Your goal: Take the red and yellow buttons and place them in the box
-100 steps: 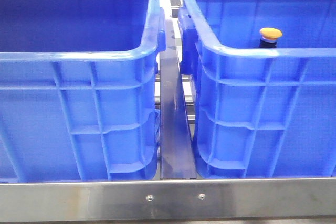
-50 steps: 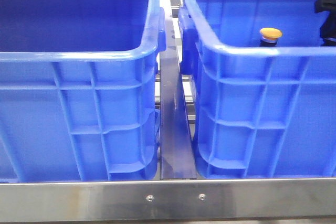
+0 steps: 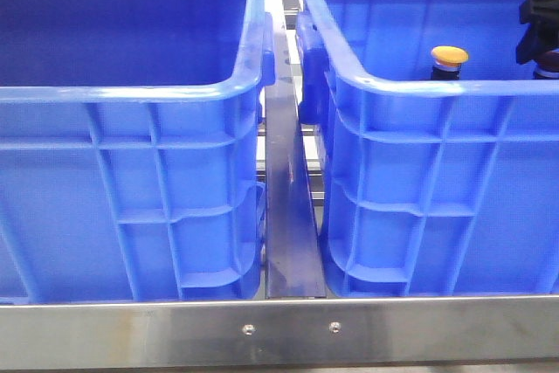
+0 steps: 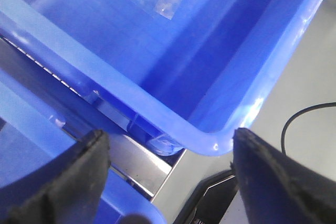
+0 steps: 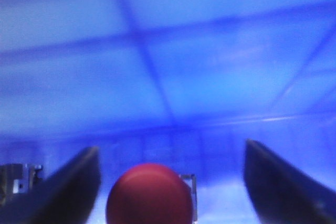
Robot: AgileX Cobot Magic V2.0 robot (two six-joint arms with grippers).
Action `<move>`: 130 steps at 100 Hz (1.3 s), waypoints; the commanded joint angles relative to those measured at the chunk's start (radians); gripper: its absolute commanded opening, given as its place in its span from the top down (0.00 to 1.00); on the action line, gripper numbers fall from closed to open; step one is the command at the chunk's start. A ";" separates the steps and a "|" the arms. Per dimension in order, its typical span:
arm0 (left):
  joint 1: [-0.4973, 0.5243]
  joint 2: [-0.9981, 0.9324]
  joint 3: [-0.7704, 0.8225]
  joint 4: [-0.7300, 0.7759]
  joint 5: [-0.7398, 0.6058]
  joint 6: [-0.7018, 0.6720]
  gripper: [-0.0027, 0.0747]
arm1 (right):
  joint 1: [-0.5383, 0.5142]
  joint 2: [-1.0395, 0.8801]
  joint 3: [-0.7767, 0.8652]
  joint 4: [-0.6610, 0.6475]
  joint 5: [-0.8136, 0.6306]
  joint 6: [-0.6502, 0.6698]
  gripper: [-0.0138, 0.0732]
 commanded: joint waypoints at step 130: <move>0.348 -0.159 0.089 -0.014 -0.141 -0.043 0.99 | -0.003 -1.081 0.554 0.007 0.109 -0.013 0.92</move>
